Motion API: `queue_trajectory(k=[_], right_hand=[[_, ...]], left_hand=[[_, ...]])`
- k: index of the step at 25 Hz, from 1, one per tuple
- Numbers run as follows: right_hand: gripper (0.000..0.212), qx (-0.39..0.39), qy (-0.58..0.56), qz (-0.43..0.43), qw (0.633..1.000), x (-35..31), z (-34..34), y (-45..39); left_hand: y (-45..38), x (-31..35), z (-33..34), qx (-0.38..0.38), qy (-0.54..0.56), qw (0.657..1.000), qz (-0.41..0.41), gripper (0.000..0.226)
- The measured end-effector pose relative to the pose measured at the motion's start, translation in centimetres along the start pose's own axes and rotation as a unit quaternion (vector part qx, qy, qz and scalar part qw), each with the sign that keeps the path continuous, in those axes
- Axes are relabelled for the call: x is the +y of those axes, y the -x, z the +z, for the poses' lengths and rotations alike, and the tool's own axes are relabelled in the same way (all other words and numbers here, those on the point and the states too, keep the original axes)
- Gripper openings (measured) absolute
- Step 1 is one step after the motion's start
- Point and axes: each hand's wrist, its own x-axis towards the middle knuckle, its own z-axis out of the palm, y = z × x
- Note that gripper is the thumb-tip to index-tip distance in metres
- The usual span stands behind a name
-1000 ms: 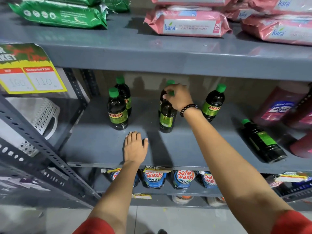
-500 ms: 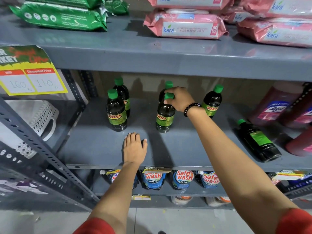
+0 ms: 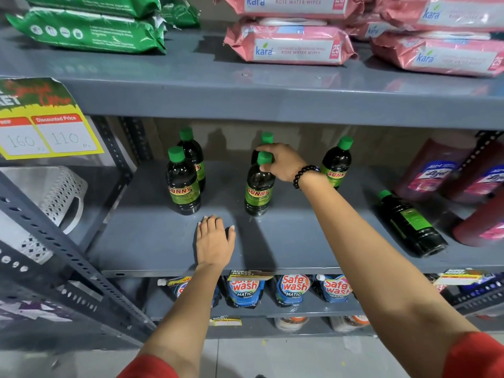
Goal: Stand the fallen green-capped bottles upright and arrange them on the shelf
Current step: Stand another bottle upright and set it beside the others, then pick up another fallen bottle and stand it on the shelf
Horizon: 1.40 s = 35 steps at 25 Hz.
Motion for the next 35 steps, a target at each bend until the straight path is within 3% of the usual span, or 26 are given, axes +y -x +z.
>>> queue_trajectory(k=[2, 5, 8, 11, 14, 17, 23, 27, 31, 33, 35], right_hand=[[0.053, 0.053, -0.043, -0.015, 0.998, 1.2, -0.2, 1.1], [0.039, 0.261, -0.147, 0.071, 0.951, 6.0, -1.3, 3.6], [0.032, 0.352, -0.035, 0.215, 0.911, 12.5, -2.5, 7.5], [0.039, 0.309, 0.102, 0.361, 0.874, 19.1, -2.9, 11.5], [0.058, 0.212, 0.164, 0.423, 0.866, 23.5, -3.1, 14.1], [0.077, 0.14, 0.187, 0.438, 0.868, 26.1, -3.7, 15.3], [0.081, 0.142, 0.209, 0.439, 0.862, 27.5, -4.1, 14.6], [0.066, 0.285, 0.093, 0.465, 0.833, 26.4, -3.5, 13.8], [0.056, 0.437, -0.209, 0.363, 0.796, 23.6, -1.8, 12.4], [0.036, 0.438, -0.297, 0.3, 0.793, 22.0, -0.7, 11.5], [0.038, 0.393, -0.348, 0.262, 0.81, 20.2, 0.0, 10.3]], left_hand=[[0.3, 1.0, -0.1, -0.001, -0.006, 1.0, 0.019, 0.048], [0.6, 4.0, 0.2, -0.004, 0.012, 0.998, 0.057, 0.047], [0.6, 7.4, 1.2, -0.019, 0.034, 0.995, 0.097, 0.044], [0.4, 10.2, 3.0, -0.04, 0.046, 0.989, 0.134, 0.044], [0.2, 12.1, 4.7, -0.064, 0.039, 0.986, 0.149, 0.043], [0.3, 12.7, 5.5, -0.073, 0.021, 0.982, 0.173, 0.047], [0.3, 12.8, 5.4, -0.063, 0.009, 0.983, 0.173, 0.047], [0.3, 12.7, 5.4, -0.064, 0.005, 0.982, 0.179, 0.048], [0.3, 12.5, 5.6, -0.053, 0.006, 0.981, 0.189, 0.048], [0.3, 12.6, 5.6, -0.052, 0.005, 0.981, 0.189, 0.049], [0.3, 12.5, 5.7, -0.052, 0.007, 0.981, 0.187, 0.051]])
